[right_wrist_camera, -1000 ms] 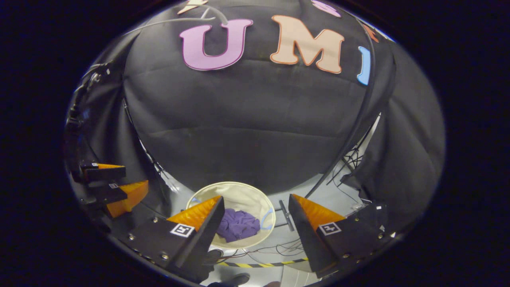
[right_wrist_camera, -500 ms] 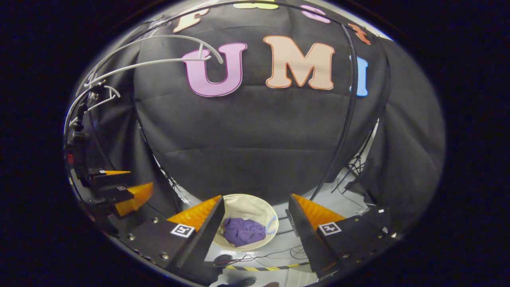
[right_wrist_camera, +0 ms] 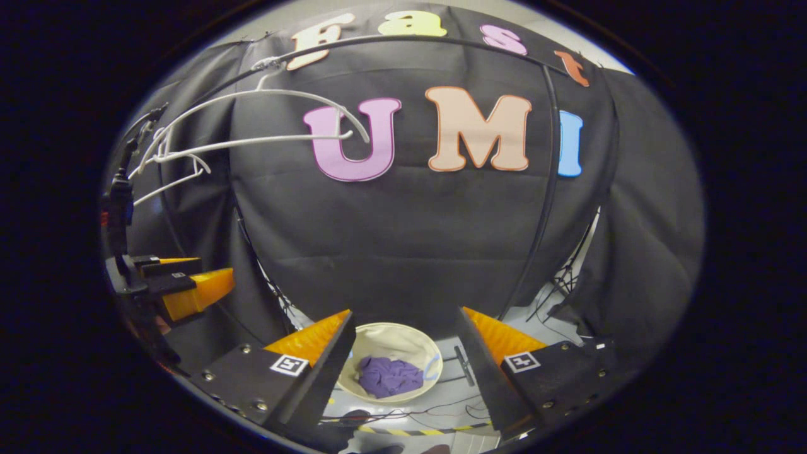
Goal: Grasp the clothes on the hanger with both hands and then place them into the laundry hamper below.
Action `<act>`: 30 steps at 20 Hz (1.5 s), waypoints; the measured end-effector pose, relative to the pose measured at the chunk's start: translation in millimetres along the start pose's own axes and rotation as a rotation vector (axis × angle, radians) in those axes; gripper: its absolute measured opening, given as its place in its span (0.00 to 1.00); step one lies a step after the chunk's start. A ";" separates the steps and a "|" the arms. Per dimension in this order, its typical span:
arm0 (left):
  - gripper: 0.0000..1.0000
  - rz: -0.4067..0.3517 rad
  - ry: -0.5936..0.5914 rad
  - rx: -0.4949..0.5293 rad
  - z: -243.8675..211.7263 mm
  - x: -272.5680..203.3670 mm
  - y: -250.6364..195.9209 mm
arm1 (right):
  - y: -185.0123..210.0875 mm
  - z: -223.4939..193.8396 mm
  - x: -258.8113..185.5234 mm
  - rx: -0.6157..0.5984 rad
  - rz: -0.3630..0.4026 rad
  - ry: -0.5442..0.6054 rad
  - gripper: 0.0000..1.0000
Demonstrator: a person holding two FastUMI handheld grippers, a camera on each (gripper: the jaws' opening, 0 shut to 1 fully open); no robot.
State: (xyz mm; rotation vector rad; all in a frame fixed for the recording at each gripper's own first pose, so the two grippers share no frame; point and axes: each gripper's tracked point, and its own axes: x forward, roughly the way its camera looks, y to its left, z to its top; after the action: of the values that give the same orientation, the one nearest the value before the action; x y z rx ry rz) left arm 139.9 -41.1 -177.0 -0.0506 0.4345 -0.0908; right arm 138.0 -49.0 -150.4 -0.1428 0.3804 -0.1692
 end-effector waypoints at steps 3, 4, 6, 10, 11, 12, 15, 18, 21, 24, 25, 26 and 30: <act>0.98 0.008 -0.085 -0.010 34.5 -16.0 0.9 | 7.3 25.7 -16.6 -0.001 0.017 -0.055 0.95; 0.98 0.020 -0.109 -0.015 51.7 -20.7 -8.4 | 9.9 35.2 -22.4 -0.001 0.023 -0.079 0.97; 0.98 0.024 -0.159 -0.014 70.5 -39.0 -10.7 | 15.4 52.0 -35.4 0.003 0.039 -0.118 0.96; 1.00 0.030 -0.251 -0.024 111.9 -72.0 -8.4 | 16.6 85.9 -62.3 -0.016 0.044 -0.202 0.97; 0.98 0.026 -0.275 -0.034 121.6 -79.6 -8.9 | 17.3 95.7 -68.6 -0.026 0.045 -0.226 0.97; 0.98 0.020 -0.299 -0.045 132.5 -89.8 -9.0 | 25.3 103.0 -72.4 -0.037 0.049 -0.245 0.96; 1.00 0.017 -0.370 -0.072 159.7 -114.2 -4.9 | 30.3 120.6 -100.0 -0.044 0.062 -0.315 0.96; 0.96 0.013 -0.411 -0.081 172.5 -133.7 -8.6 | 25.6 134.9 -131.4 -0.018 0.082 -0.384 0.94; 0.95 0.016 -0.431 -0.078 171.2 -143.7 -8.1 | 18.9 149.9 -153.7 -0.002 0.101 -0.447 0.96; 0.93 0.026 -0.419 -0.064 157.9 -147.5 -11.3 | 7.0 145.6 -162.2 0.005 0.099 -0.473 0.94; 0.93 0.028 -0.408 -0.060 153.3 -147.1 -12.8 | 2.3 141.3 -163.3 0.006 0.096 -0.468 0.95; 0.93 0.032 -0.400 -0.056 149.7 -146.6 -13.4 | -0.7 137.2 -160.4 0.010 0.093 -0.461 0.96; 0.96 0.021 -0.408 -0.066 147.2 -152.0 -18.8 | -15.3 126.9 -161.9 0.012 0.073 -0.445 0.94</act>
State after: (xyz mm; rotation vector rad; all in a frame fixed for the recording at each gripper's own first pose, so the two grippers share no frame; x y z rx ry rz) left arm 63.3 -40.5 21.2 -0.1270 0.0304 -0.0437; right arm 36.0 -19.5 26.4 -0.1503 -0.0591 -0.0643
